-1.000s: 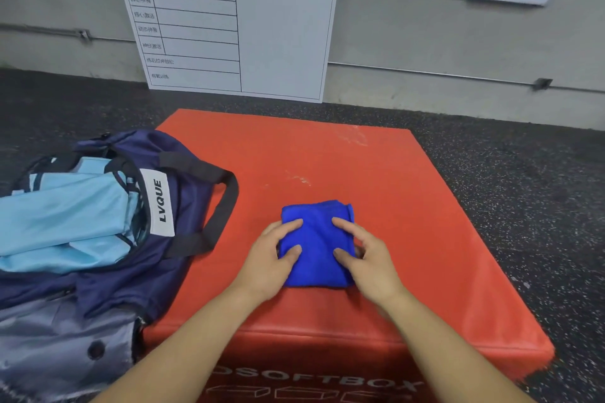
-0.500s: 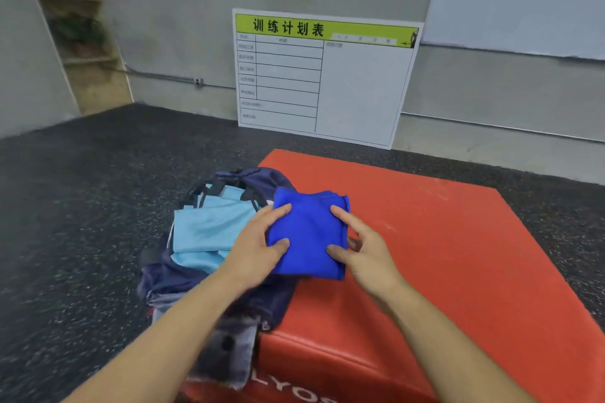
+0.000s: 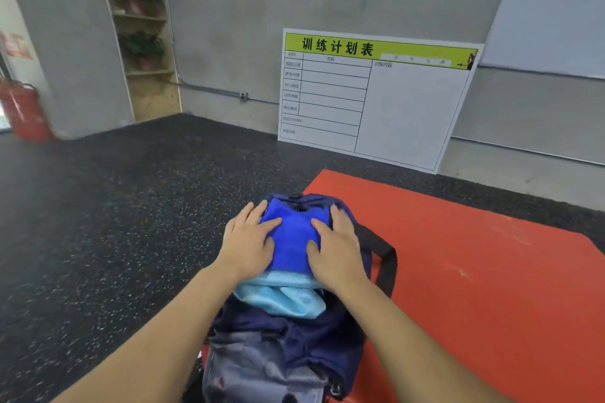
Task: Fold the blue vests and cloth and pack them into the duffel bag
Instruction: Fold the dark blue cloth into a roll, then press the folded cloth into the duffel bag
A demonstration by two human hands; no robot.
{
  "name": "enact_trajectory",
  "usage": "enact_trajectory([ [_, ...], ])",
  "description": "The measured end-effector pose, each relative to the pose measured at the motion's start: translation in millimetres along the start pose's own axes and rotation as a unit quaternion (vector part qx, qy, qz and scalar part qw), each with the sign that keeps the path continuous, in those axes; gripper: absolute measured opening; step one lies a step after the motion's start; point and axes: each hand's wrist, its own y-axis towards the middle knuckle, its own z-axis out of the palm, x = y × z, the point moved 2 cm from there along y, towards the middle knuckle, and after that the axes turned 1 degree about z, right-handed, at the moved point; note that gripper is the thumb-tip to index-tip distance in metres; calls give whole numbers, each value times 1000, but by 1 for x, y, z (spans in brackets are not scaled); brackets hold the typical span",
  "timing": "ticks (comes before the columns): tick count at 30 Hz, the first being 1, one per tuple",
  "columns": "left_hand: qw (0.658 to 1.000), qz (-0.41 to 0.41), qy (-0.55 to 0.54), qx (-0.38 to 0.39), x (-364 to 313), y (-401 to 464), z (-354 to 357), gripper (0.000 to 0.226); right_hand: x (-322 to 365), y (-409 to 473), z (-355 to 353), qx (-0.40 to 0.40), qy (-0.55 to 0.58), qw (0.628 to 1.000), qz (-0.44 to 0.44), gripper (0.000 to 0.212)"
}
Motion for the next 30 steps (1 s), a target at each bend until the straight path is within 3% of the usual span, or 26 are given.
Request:
enact_trajectory([
  [3,998,52,29,-36,-2,4,3,77,17,7,7,-63,-37,995,-65,70],
  [7,999,28,27,10,9,6,25,86,11,12,41,-4,-82,995,-58,77],
  [11,1000,-5,-1,30,13,2,45,89,-15,11,77,19,-113,993,-35,71],
  [17,999,-13,34,39,11,2,52,91,-29,18,100,53,-137,989,-31,88],
  [21,997,-20,48,56,2,0,37,96,-16,11,71,61,-118,991,-34,95],
  [27,996,34,67,-38,-46,-17,-7,83,-14,-24,-21,20,-37,995,-94,65],
  [30,995,73,41,-58,-86,-27,-24,78,-34,-50,-66,-1,-24,996,-91,64],
])
